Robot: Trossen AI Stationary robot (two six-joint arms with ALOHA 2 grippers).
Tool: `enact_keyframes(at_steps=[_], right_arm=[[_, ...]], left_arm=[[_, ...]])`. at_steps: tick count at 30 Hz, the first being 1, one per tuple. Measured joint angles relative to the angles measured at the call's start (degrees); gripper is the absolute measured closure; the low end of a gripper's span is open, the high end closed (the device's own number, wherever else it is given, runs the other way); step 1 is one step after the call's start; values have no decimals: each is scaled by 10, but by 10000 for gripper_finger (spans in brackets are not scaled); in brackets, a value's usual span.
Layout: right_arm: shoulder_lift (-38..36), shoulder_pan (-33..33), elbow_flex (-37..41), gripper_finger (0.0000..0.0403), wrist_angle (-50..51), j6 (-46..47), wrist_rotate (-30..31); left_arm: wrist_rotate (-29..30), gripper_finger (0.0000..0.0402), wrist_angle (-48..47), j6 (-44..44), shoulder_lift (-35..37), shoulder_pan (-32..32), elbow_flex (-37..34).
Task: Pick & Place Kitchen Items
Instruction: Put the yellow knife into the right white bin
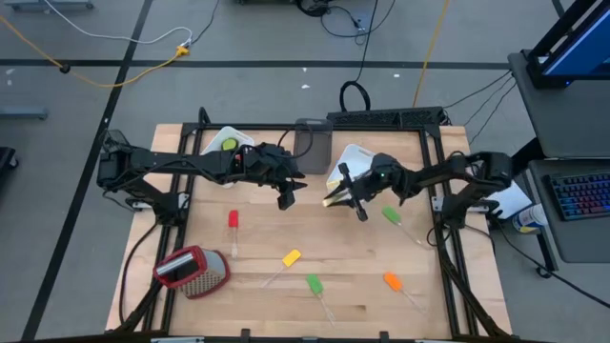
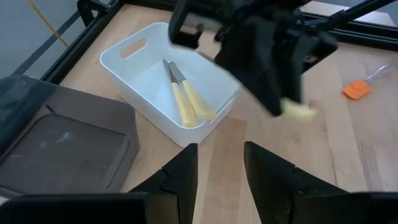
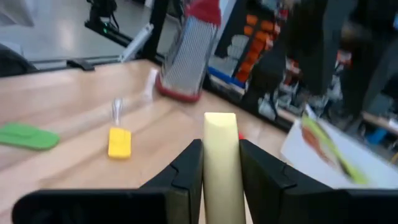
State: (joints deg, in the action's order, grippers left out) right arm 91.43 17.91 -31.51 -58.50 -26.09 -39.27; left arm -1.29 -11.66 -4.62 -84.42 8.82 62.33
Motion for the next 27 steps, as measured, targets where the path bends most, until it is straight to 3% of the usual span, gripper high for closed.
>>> enact_keyframes(at_steps=[8,19,27], right_arm=[[54,27,0,323,10,13,0],[45,63,0,323,47,-13,0],[42,79,0,300,49,-41,1]], left_arm=[[11,270,-1,16,0,0,0],[14,270,-5,15,0,0,0],[14,270,-6,14,0,0,0]])
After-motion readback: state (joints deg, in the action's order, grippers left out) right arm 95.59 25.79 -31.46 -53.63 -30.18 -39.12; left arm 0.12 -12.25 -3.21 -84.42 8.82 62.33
